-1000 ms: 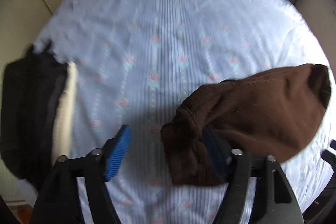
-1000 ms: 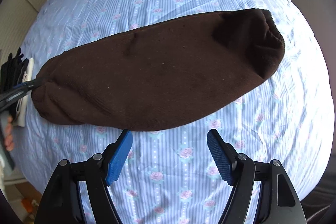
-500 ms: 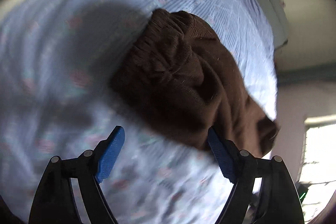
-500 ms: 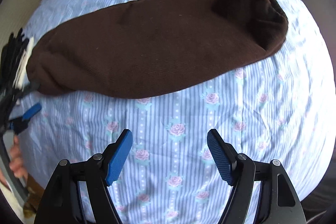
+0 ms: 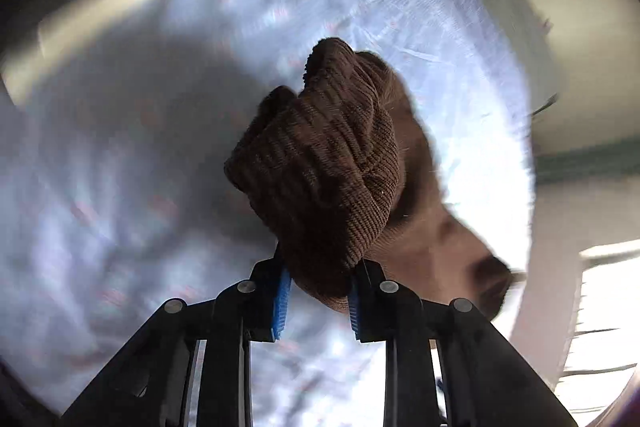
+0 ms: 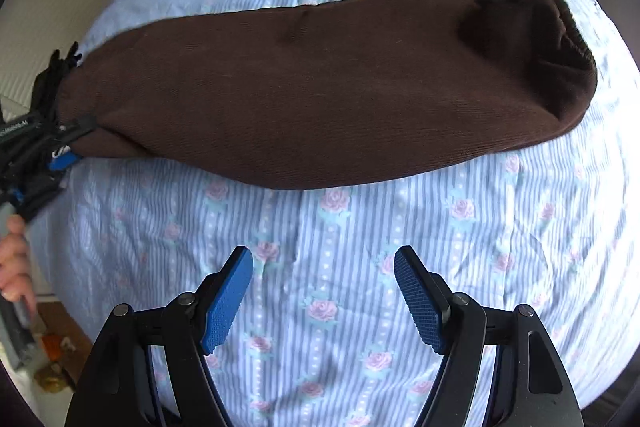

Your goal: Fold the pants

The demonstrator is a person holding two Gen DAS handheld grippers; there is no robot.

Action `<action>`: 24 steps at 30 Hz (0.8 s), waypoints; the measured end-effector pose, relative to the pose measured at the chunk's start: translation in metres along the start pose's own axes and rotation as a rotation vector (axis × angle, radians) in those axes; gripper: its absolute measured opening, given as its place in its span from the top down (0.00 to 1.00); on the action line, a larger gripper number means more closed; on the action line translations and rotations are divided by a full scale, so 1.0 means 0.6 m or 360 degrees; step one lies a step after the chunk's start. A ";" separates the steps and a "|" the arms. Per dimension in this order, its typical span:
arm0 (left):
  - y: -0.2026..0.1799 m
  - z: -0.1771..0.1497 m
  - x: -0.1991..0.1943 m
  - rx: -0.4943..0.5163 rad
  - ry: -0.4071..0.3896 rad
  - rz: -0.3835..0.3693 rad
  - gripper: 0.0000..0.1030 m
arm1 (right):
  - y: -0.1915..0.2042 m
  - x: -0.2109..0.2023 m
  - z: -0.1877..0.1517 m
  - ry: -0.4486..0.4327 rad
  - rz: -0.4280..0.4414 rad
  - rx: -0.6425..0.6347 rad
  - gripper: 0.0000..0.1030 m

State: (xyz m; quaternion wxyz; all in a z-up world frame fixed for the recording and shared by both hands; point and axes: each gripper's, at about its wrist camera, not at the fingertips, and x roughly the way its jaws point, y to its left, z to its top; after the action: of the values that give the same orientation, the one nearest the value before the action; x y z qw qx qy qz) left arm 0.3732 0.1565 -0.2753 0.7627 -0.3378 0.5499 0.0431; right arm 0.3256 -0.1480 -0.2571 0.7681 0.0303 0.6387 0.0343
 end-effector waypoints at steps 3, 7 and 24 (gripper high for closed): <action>-0.031 0.019 0.017 0.0104 0.0005 0.0177 0.76 | -0.014 0.019 0.013 0.0043 0.0139 -0.0015 0.28; -0.034 0.030 0.020 0.0065 0.0003 0.0157 0.76 | -0.002 0.058 0.028 0.0122 0.0332 -0.0058 0.35; -0.031 0.064 0.028 0.0097 0.0039 0.0141 0.76 | 0.025 0.009 0.085 -0.0119 0.0427 -0.0158 0.50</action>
State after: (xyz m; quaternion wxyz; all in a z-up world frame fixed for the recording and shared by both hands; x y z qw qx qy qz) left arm 0.4192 0.1587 -0.2747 0.7632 -0.2902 0.5746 0.0558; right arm 0.3764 -0.1330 -0.2519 0.7805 0.0785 0.5973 0.1671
